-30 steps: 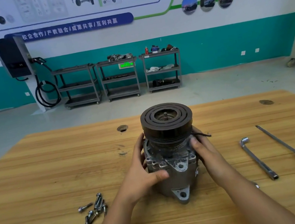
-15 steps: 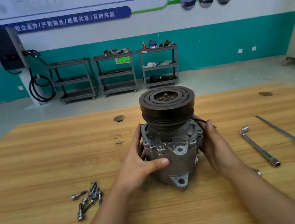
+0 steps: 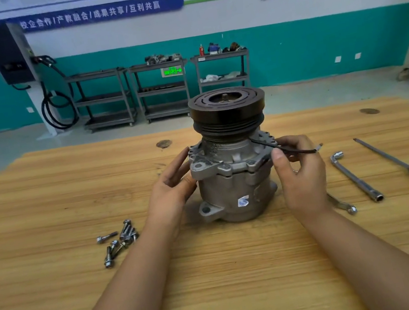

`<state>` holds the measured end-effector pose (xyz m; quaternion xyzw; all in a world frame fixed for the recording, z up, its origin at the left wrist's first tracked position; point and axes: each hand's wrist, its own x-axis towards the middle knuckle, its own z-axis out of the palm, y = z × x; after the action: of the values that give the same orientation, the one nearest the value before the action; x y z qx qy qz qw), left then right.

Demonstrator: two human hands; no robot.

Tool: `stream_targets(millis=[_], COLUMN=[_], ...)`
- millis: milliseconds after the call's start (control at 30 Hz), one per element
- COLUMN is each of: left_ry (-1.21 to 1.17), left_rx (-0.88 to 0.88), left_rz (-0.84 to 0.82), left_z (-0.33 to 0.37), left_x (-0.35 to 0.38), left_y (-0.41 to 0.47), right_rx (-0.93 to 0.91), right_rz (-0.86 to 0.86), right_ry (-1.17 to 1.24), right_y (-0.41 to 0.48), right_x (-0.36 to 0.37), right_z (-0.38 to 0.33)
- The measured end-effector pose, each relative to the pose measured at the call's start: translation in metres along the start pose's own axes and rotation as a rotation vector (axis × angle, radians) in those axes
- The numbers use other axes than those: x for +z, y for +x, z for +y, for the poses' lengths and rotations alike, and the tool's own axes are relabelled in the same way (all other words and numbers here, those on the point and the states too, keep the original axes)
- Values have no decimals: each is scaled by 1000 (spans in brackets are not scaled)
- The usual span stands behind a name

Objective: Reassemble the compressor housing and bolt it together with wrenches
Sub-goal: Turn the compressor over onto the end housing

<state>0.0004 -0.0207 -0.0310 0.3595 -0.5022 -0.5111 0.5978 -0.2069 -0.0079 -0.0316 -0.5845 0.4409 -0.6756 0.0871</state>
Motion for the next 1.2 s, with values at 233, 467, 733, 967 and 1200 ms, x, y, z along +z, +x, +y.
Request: stream_targets(millis=[233, 467, 733, 967, 1200], left_ry=[33, 65, 327, 287, 214], left_rx=[16, 77, 107, 79, 79], left_rz=[37, -98, -64, -67, -63], left_z=[-4, 5, 0, 3, 1], left_x=[5, 6, 24, 17, 2], left_y=[-1, -11, -18, -10, -4], right_rx=[-85, -26, 170, 71, -44], right_rz=[54, -8, -240, -235, -80], right_ry=[-72, -89, 67, -39, -199], right_y=[0, 0, -7, -10, -17], right_x=[-1, 3, 6, 7, 11], right_z=[-1, -5, -11, -14, -17])
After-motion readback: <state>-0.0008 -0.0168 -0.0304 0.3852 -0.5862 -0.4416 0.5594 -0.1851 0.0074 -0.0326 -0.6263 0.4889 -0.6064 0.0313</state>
